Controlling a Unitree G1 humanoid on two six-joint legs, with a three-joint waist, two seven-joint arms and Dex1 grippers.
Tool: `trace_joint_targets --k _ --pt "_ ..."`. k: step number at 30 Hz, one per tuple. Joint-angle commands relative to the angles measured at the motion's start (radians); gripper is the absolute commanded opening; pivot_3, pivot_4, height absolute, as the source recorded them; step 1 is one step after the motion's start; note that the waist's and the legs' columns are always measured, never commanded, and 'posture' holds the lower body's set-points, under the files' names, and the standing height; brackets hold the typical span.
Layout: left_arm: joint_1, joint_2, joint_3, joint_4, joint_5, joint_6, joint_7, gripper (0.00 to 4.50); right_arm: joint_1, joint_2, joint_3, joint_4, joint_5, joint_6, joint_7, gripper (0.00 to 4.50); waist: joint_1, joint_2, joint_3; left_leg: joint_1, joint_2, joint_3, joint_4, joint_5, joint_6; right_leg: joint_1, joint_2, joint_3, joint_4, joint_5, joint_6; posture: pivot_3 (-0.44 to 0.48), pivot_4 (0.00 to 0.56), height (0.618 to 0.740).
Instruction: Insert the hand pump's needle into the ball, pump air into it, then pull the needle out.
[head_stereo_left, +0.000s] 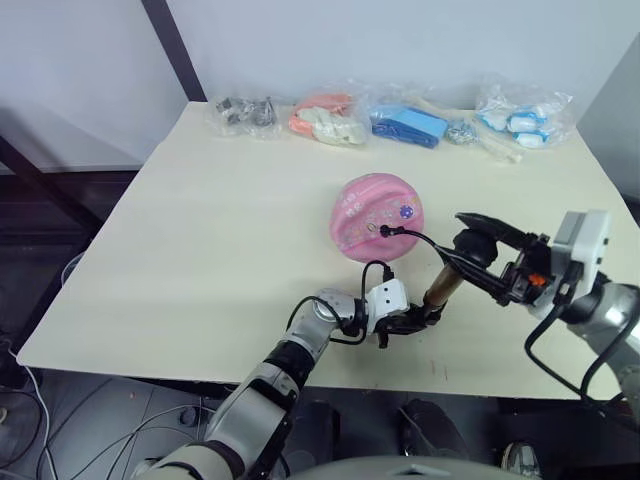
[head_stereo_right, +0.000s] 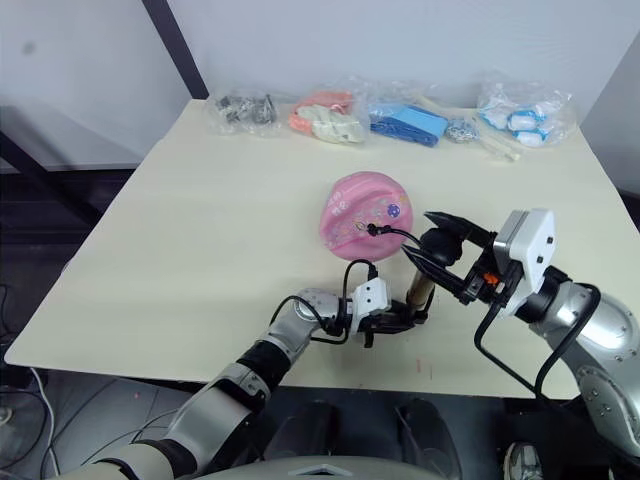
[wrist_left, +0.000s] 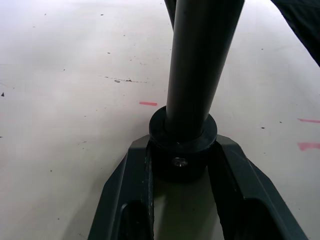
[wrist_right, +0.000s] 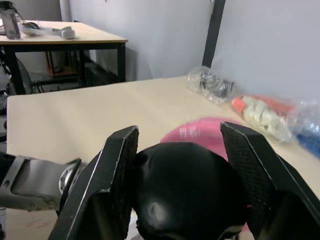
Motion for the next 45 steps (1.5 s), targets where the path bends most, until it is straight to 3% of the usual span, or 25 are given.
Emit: trace_joint_targets --k 1,10,20,27,35,45 --pt "0.017 -0.015 -0.001 0.04 0.024 0.047 0.064 1.03 0.077 0.027 0.126 0.076 -0.064 -0.024 0.072 2.16 0.0 0.0 -0.005 0.0 0.0 0.0 0.0 0.0 0.0 0.0 0.0 0.0 0.0 0.0 0.0 0.0 0.15 0.74" --pt "0.027 -0.021 0.0 0.039 0.037 0.042 0.077 1.03 0.104 0.06 0.155 0.144 -0.086 -0.027 0.097 2.16 0.002 -0.002 -0.015 0.001 0.0 0.0 -0.001 -0.001 0.001 0.001 0.0 0.0 -0.003 0.0 0.0 0.0 0.15 0.74" --pt "0.015 -0.024 -0.001 0.063 0.044 0.031 0.081 1.03 0.018 -0.006 -0.004 0.008 0.209 0.216 0.034 2.16 0.01 -0.002 -0.014 -0.001 -0.001 -0.001 -0.001 -0.001 0.002 0.001 -0.001 -0.001 -0.005 0.0 0.0 0.0 0.15 0.74" --pt "0.014 -0.019 0.001 0.064 0.043 0.029 0.076 1.03 -0.039 -0.033 -0.104 -0.036 0.225 0.212 0.038 2.16 0.013 0.0 -0.011 -0.003 -0.003 -0.002 -0.001 -0.002 0.003 0.001 -0.002 -0.001 -0.007 0.0 0.0 0.0 0.15 0.74" --pt "0.016 -0.013 -0.003 0.067 0.045 0.027 0.07 1.03 -0.158 -0.134 -0.265 -0.042 0.381 0.236 0.038 2.16 0.01 0.001 -0.006 -0.003 -0.003 -0.002 -0.001 -0.002 0.003 0.001 -0.002 -0.001 -0.007 0.0 0.0 0.0 0.15 0.74" --pt "0.025 -0.01 -0.008 0.063 0.046 0.025 0.069 1.03 -0.283 -0.271 -0.359 0.009 0.584 0.312 0.0 2.16 0.009 0.001 -0.003 -0.003 -0.003 -0.002 -0.001 -0.002 0.003 0.001 -0.003 -0.001 -0.007 0.0 0.0 0.0 0.15 0.74"
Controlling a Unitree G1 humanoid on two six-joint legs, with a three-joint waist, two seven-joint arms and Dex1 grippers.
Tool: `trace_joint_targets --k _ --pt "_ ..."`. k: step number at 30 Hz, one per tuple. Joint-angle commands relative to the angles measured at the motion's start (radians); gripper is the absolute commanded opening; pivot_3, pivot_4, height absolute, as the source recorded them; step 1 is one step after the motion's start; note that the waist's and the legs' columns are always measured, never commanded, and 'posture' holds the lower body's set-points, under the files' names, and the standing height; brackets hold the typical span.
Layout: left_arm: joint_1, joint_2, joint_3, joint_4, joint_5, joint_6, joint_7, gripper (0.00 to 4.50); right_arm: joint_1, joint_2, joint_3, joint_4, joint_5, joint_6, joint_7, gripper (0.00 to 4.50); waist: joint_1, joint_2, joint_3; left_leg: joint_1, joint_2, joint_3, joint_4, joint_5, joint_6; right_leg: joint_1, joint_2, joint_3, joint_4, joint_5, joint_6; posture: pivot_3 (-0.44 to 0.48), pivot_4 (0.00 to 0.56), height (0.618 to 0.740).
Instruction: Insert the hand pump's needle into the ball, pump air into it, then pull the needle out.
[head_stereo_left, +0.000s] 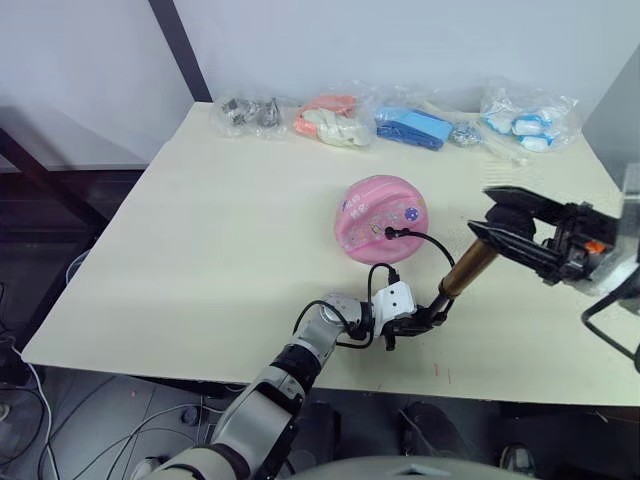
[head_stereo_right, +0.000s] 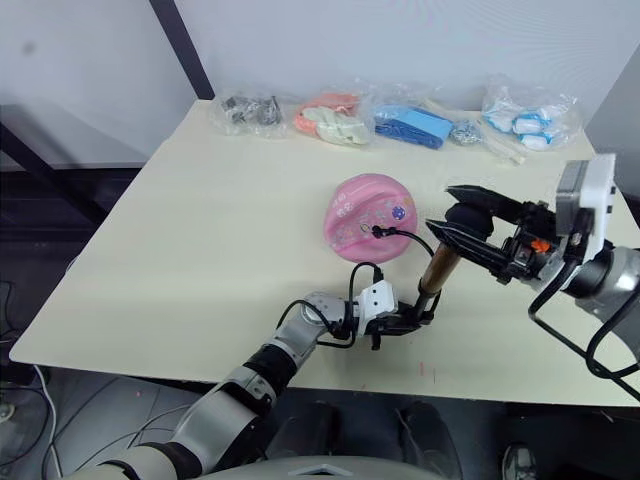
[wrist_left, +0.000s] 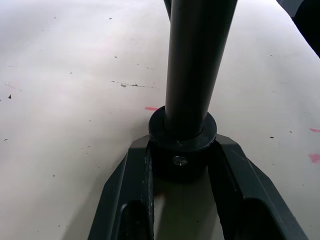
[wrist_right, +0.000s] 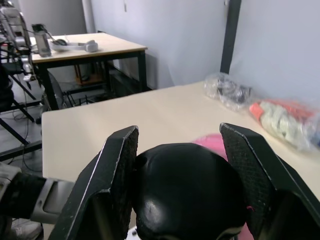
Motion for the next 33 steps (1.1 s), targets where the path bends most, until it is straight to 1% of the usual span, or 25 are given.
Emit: trace_joint_targets --k 1,3,7,11,15,19,23,27,30,33 --pt "0.015 0.012 -0.011 0.046 0.029 0.033 0.029 1.03 -0.06 -0.044 -0.064 -0.004 0.119 0.022 -0.018 2.16 0.0 0.0 0.001 0.0 0.0 0.0 0.0 0.0 0.0 0.0 0.0 0.0 0.0 0.0 0.0 0.0 0.15 0.74" --pt "0.017 0.012 -0.013 0.044 0.03 0.032 0.029 1.03 -0.054 -0.046 -0.051 -0.005 0.119 0.028 -0.019 2.16 0.001 0.0 0.001 -0.001 0.0 -0.001 0.0 0.0 0.0 0.0 0.0 -0.001 0.0 0.0 0.0 0.0 0.15 0.74" --pt "0.014 0.013 -0.014 0.047 0.032 0.029 0.031 1.03 0.031 -0.014 0.034 -0.028 0.017 0.02 0.007 2.16 0.0 -0.001 0.001 -0.001 0.0 -0.001 0.0 0.0 0.0 0.0 0.0 -0.001 -0.001 0.0 0.0 0.0 0.15 0.74" --pt "0.017 0.013 -0.016 0.043 0.033 0.028 0.033 1.03 0.109 0.034 0.132 -0.033 -0.131 -0.05 0.048 2.16 -0.002 0.0 0.0 0.001 0.0 0.0 0.0 0.0 0.0 0.001 0.0 -0.001 -0.001 0.0 0.0 0.0 0.15 0.74" --pt "0.021 0.013 -0.016 0.038 0.034 0.028 0.034 1.03 0.192 0.1 0.269 0.023 -0.333 -0.16 0.085 2.16 -0.007 -0.002 -0.002 0.003 0.0 -0.001 -0.001 0.0 0.0 0.002 0.0 -0.001 -0.001 -0.002 0.003 0.0 0.15 0.74" --pt "0.023 0.014 -0.016 0.036 0.037 0.029 0.036 1.03 0.238 0.163 0.375 0.092 -0.473 -0.252 0.103 2.16 -0.008 -0.004 -0.005 0.004 0.0 -0.001 -0.001 0.0 0.0 0.003 0.0 -0.001 -0.001 -0.002 0.003 0.0 0.15 0.74" --pt "0.024 0.012 -0.015 0.034 0.039 0.03 0.039 1.03 0.282 0.211 0.451 0.159 -0.585 -0.328 0.115 2.16 -0.008 -0.004 -0.007 0.005 0.0 -0.002 -0.002 0.0 0.0 0.003 0.0 -0.001 -0.002 -0.002 0.003 0.0 0.15 0.74" --pt "0.025 0.011 -0.015 0.035 0.04 0.03 0.037 1.03 0.293 0.246 0.467 0.182 -0.63 -0.369 0.11 2.16 -0.008 -0.004 -0.01 0.005 0.0 -0.003 -0.003 0.0 0.0 0.003 0.0 -0.001 -0.002 -0.002 0.003 0.0 0.15 0.74" --pt "0.024 0.009 -0.014 0.04 0.041 0.029 0.038 1.03 0.264 0.257 0.414 0.133 -0.564 -0.344 0.097 2.16 -0.008 -0.004 -0.01 0.005 0.0 -0.005 -0.003 0.0 0.0 0.003 0.0 -0.001 -0.002 -0.002 0.003 0.0 0.15 0.74" --pt "0.022 0.008 -0.014 0.054 0.044 0.023 0.042 1.03 0.228 0.217 0.339 0.071 -0.485 -0.298 0.114 2.16 -0.007 -0.003 -0.009 0.004 0.0 -0.006 -0.003 0.0 0.0 0.003 0.0 -0.001 -0.002 -0.001 0.002 0.0 0.15 0.74"
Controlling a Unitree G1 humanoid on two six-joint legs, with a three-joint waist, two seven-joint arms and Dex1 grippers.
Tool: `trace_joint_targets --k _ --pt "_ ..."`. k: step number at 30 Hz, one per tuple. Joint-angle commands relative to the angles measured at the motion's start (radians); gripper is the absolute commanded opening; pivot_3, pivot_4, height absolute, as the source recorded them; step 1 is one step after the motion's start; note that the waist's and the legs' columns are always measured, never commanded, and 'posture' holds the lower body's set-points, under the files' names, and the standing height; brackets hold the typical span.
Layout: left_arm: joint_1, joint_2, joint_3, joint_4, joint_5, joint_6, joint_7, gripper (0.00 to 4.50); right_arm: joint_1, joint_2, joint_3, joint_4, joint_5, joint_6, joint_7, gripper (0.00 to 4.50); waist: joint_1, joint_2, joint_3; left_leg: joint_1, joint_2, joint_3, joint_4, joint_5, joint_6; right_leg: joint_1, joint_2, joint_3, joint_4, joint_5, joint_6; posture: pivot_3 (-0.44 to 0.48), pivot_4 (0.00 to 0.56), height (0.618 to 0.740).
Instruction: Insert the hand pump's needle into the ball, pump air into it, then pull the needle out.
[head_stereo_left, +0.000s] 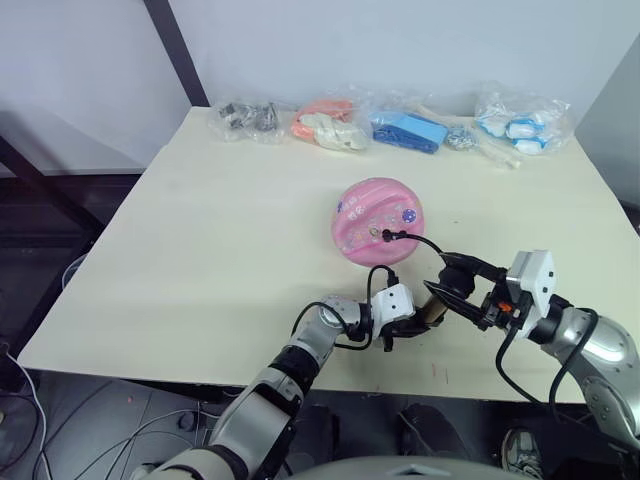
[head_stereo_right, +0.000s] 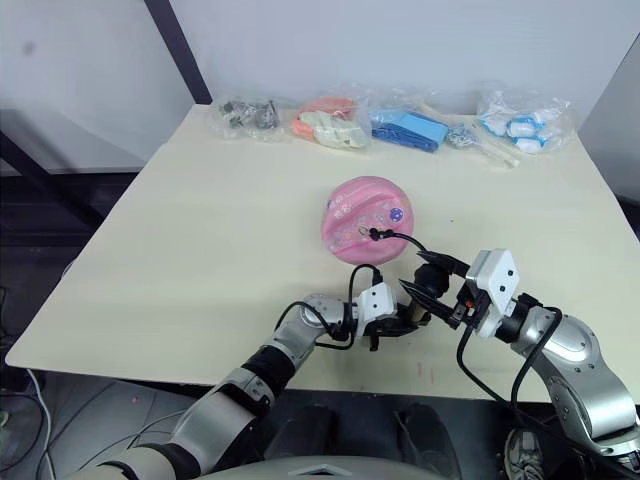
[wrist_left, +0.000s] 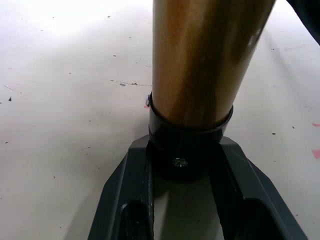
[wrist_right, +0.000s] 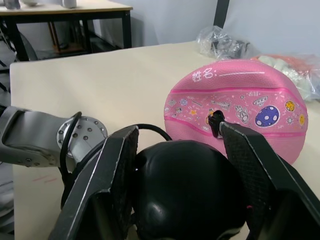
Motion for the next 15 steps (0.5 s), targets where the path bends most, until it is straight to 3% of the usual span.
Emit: trace_joint_targets --k 1,15 --pt "0.013 0.005 -0.009 0.061 0.021 0.026 0.026 1.03 -0.03 -0.049 -0.061 -0.085 0.132 0.081 0.033 2.16 0.0 0.001 0.001 0.0 0.0 0.0 0.0 0.0 0.0 0.0 0.0 0.0 0.0 0.0 0.0 0.0 0.15 0.74" --pt "0.006 0.022 -0.011 0.074 0.021 0.005 0.009 1.03 -0.268 -0.29 -0.395 -0.17 0.606 0.327 -0.071 2.16 0.003 0.004 0.015 -0.003 -0.001 0.0 0.0 0.0 0.0 -0.001 -0.001 -0.002 -0.002 0.001 -0.002 0.0 0.15 0.74"
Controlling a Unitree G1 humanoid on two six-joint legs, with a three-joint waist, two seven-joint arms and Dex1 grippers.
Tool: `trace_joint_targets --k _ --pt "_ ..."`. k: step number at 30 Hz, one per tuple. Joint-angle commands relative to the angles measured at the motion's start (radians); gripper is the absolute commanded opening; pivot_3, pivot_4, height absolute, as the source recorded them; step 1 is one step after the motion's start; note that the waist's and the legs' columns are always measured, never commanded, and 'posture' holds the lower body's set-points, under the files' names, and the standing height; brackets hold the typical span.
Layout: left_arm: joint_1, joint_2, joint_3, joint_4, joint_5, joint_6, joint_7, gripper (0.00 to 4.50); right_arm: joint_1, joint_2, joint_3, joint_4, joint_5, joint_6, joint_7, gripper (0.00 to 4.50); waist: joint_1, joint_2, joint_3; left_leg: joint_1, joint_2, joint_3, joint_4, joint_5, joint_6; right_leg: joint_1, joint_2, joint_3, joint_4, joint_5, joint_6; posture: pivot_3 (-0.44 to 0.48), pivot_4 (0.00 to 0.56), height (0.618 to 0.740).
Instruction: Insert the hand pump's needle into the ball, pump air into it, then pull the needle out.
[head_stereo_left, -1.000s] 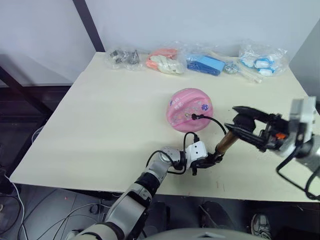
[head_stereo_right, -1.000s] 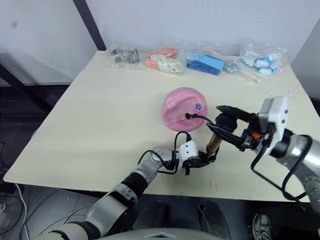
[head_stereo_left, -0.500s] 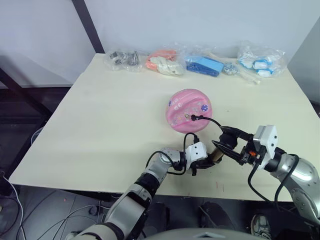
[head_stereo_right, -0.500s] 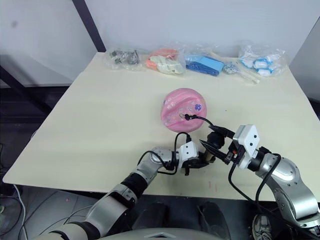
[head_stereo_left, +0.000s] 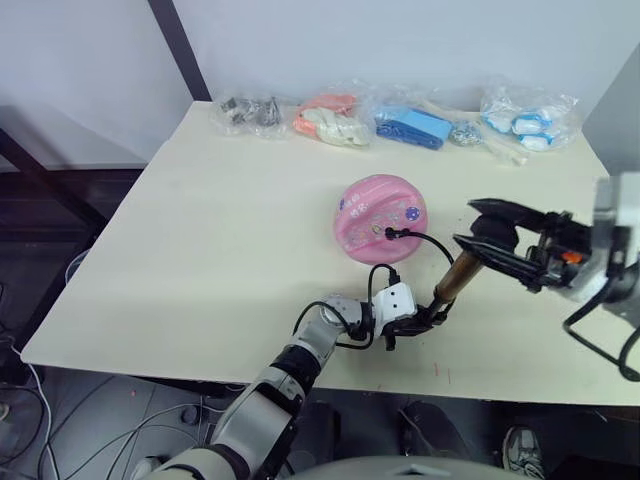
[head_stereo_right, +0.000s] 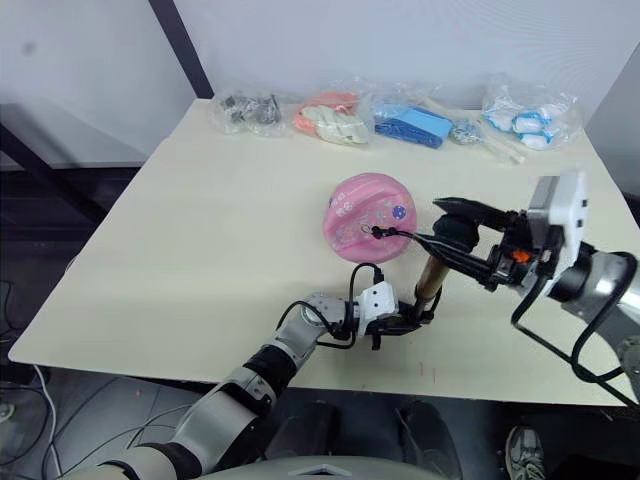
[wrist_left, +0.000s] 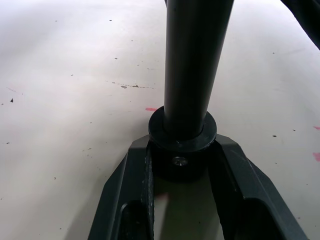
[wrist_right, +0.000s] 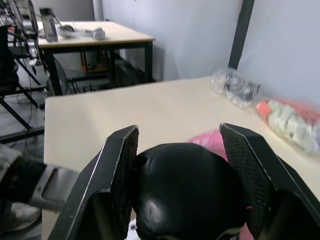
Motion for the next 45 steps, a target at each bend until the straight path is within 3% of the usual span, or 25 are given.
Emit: trace_joint_targets --k 1,11,15,23,32,38,45 --pt "0.012 0.022 -0.013 0.067 0.029 0.034 0.01 1.03 -0.051 -0.044 -0.091 -0.029 0.11 0.022 -0.023 2.16 0.0 0.0 0.001 0.0 0.0 0.0 0.0 0.0 0.0 0.0 0.0 0.0 0.0 0.0 0.0 0.0 0.15 0.74" --pt "0.018 0.023 -0.015 0.058 0.028 0.034 0.004 1.03 -0.108 -0.092 -0.097 0.024 0.178 0.08 -0.052 2.16 0.0 -0.001 0.002 -0.002 0.0 0.001 0.0 0.0 0.0 -0.002 0.0 0.0 0.0 0.0 0.0 0.0 0.15 0.74" --pt "0.023 0.02 -0.016 0.05 0.025 0.038 0.005 1.03 -0.008 -0.085 -0.004 0.002 0.018 0.063 0.005 2.16 0.0 -0.001 0.002 -0.002 0.0 0.001 0.0 0.0 0.0 -0.002 0.0 0.0 0.0 0.0 0.0 0.0 0.15 0.74" --pt "0.03 0.011 -0.019 0.047 0.02 0.022 0.002 1.03 0.167 0.046 0.237 0.04 -0.307 -0.108 0.054 2.16 -0.004 -0.002 -0.001 0.002 0.0 0.002 0.0 0.0 0.0 0.0 0.001 0.0 0.0 -0.002 0.004 0.0 0.15 0.74" --pt "0.036 -0.001 -0.023 0.036 0.002 0.045 -0.044 1.03 0.251 0.187 0.377 0.16 -0.507 -0.25 0.061 2.16 -0.004 -0.004 -0.004 0.002 0.0 0.0 -0.001 0.0 0.0 0.001 0.001 -0.001 0.0 -0.002 0.003 0.0 0.15 0.74" --pt "0.035 -0.006 -0.015 0.033 -0.012 0.051 -0.073 1.03 0.232 0.209 0.305 0.113 -0.45 -0.238 0.053 2.16 -0.004 -0.002 -0.004 0.003 0.0 0.0 -0.002 0.0 0.0 0.0 0.0 0.002 0.0 -0.002 0.003 0.0 0.15 0.74" --pt "0.036 -0.012 -0.018 0.034 -0.025 0.062 -0.101 1.03 0.106 0.071 0.067 0.026 -0.137 -0.064 0.051 2.16 -0.002 0.002 -0.001 0.0 -0.009 0.003 -0.001 -0.005 0.008 0.0 -0.01 0.005 -0.002 -0.004 0.007 0.0 0.15 0.74"
